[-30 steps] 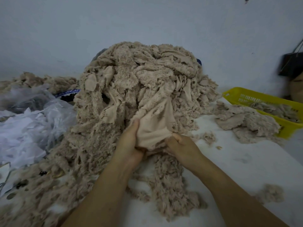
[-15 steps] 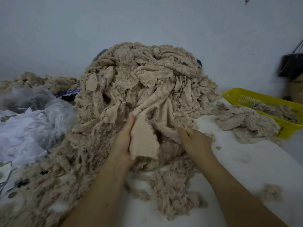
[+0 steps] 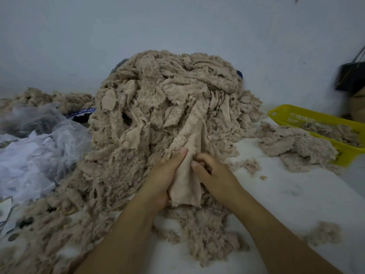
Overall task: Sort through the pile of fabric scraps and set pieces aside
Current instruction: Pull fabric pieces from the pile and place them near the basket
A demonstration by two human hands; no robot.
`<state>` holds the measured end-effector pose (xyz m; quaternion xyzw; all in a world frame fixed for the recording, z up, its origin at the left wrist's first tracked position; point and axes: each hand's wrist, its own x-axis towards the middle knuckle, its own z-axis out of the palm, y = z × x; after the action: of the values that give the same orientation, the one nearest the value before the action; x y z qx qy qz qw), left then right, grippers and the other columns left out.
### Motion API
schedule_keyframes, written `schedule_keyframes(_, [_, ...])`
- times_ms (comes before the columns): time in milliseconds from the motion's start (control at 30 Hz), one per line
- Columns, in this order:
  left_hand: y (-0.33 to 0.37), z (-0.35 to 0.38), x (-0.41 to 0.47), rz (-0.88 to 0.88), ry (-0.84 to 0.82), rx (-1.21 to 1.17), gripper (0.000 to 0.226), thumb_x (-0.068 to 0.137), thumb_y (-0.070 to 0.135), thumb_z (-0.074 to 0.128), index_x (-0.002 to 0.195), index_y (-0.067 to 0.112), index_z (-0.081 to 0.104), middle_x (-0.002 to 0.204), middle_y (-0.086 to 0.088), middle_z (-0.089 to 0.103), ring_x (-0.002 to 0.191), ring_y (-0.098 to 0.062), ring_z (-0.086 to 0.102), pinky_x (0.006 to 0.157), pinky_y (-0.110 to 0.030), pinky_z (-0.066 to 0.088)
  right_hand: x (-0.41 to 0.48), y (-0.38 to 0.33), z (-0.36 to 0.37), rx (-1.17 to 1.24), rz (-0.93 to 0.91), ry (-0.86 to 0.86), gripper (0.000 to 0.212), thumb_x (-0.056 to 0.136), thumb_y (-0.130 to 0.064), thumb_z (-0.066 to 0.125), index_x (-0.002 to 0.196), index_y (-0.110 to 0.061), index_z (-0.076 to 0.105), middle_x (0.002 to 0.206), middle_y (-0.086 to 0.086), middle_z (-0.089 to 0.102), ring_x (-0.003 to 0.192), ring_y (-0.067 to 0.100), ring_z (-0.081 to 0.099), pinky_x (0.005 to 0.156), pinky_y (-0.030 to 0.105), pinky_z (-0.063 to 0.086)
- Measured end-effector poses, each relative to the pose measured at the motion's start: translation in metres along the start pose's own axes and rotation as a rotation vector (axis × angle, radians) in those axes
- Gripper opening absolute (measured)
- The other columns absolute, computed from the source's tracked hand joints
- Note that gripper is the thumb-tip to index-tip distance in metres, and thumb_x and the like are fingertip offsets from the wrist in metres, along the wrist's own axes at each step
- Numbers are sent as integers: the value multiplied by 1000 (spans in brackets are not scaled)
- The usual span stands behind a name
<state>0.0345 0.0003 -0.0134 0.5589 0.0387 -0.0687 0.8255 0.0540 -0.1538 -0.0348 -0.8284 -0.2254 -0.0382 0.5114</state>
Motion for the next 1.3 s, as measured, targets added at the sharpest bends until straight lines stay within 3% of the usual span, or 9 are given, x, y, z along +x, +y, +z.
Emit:
schedule_keyframes(67, [0,2,-1,12,2,25,42,77,44,74,101,10,79,107,-16,75,100,-25,73,74,-26,59,0,0,1,-44,-32,18,12,100,-33,54,88,-36,56,76,-9,57,62,-3,50,57,12,41])
schedule_keyframes(200, [1,6,-4,4,33,58,35,77,46,72,96,18,81,102,-9,77,94,-20,75,68,-22,58,2,-3,1,180,47,120,22,100,-23,52,96,-44,51,97,-12,60,74,-8,58,60,6,43])
schedule_keyframes(333, [2,9,-6,12,22,90,26,93,40,65,95,20,81,100,-10,77,92,-20,75,67,-21,57,2,-7,-3,500,149,49,24,97,-26,49,100,-47,59,68,-13,64,61,8,61,56,16,47])
schedule_keyframes(500, [-3,13,-8,109,74,220,24,97,40,60,96,26,80,96,0,78,89,-12,75,66,-17,56,0,-4,-1,212,120,73,10,100,-43,45,98,-39,54,67,-18,61,59,-2,56,53,13,41])
schedule_keyframes(667, [12,-1,-4,92,310,-77,32,95,45,61,111,20,73,95,-8,78,83,-25,76,60,-32,58,3,5,-15,-42,141,282,36,102,-39,44,77,-14,40,66,0,39,51,6,33,48,20,30])
schedule_keyframes(800, [10,-4,-5,5,150,-65,43,87,50,65,116,19,75,101,-11,77,89,-26,75,66,-33,58,0,4,-21,34,259,258,45,102,-49,40,87,-15,66,79,-6,61,62,-2,54,53,7,38])
schedule_keyframes(933, [3,9,-10,-38,-75,21,41,81,47,71,110,18,77,110,-14,74,100,-28,72,79,-34,58,-2,-8,-10,418,312,130,48,85,-72,46,91,-36,78,91,-12,76,84,0,69,70,18,51])
schedule_keyframes(1133, [-5,13,-16,-95,-345,316,26,80,43,69,90,22,79,94,-4,77,84,-14,73,72,-23,56,0,-16,-10,829,388,11,32,100,-33,52,102,-15,78,101,9,76,92,19,74,68,25,58])
schedule_keyframes(1300, [-4,13,-20,-148,-513,499,30,87,40,67,60,27,65,59,15,60,54,2,56,58,-15,44,6,-10,-15,1055,469,89,35,102,-34,49,115,-9,71,109,10,75,97,22,73,68,29,60])
